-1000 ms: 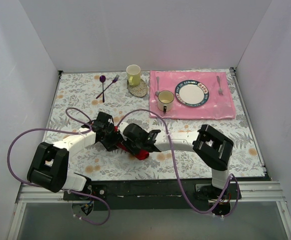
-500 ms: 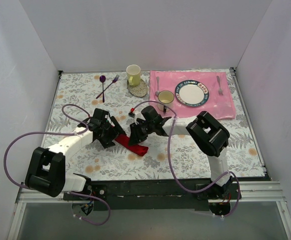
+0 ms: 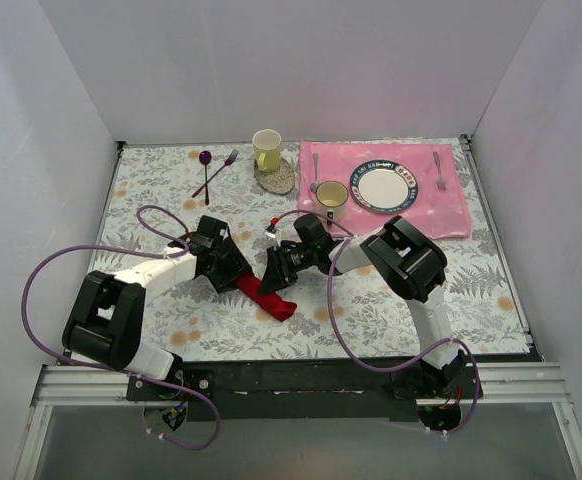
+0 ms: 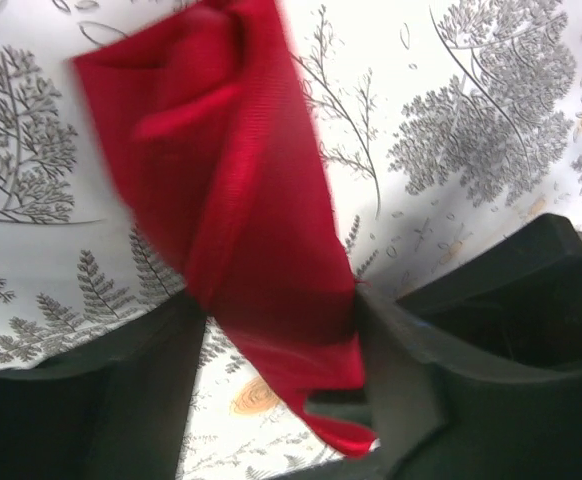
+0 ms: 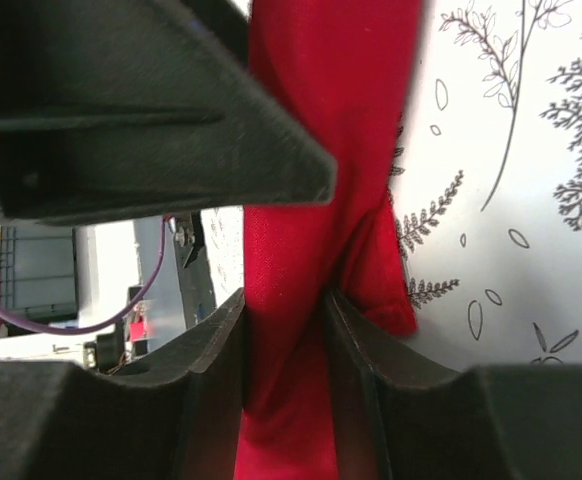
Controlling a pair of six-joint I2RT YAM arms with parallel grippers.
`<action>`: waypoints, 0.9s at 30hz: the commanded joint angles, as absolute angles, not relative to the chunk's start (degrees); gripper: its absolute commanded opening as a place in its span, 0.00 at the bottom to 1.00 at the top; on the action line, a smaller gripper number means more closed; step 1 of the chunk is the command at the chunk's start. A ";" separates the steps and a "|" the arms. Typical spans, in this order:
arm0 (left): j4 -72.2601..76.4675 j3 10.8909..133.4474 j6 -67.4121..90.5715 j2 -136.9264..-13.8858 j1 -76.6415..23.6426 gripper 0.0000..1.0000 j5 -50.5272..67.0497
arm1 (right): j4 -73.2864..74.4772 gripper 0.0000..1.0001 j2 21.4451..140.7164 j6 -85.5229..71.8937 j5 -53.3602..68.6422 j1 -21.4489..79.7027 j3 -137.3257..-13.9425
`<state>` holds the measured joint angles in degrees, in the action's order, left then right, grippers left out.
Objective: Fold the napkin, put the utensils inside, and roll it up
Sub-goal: Roll the napkin with the utensil
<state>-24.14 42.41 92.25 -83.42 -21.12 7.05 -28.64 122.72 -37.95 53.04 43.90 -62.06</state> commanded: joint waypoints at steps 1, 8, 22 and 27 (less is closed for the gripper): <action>-23.03 42.71 91.94 -84.29 -21.45 0.49 2.20 | -28.57 0.45 123.31 -39.11 55.37 44.30 -61.70; -23.38 42.01 92.02 -83.50 -21.45 0.37 2.55 | -6.98 0.65 116.47 -24.82 44.76 45.26 -66.95; -24.34 42.45 92.20 -83.06 -21.45 0.36 5.89 | 9.58 0.83 103.18 -10.29 -9.39 61.95 -69.43; -24.96 42.80 92.37 -82.79 -21.53 0.36 5.89 | 9.05 0.84 104.32 -9.58 -14.84 66.00 -70.13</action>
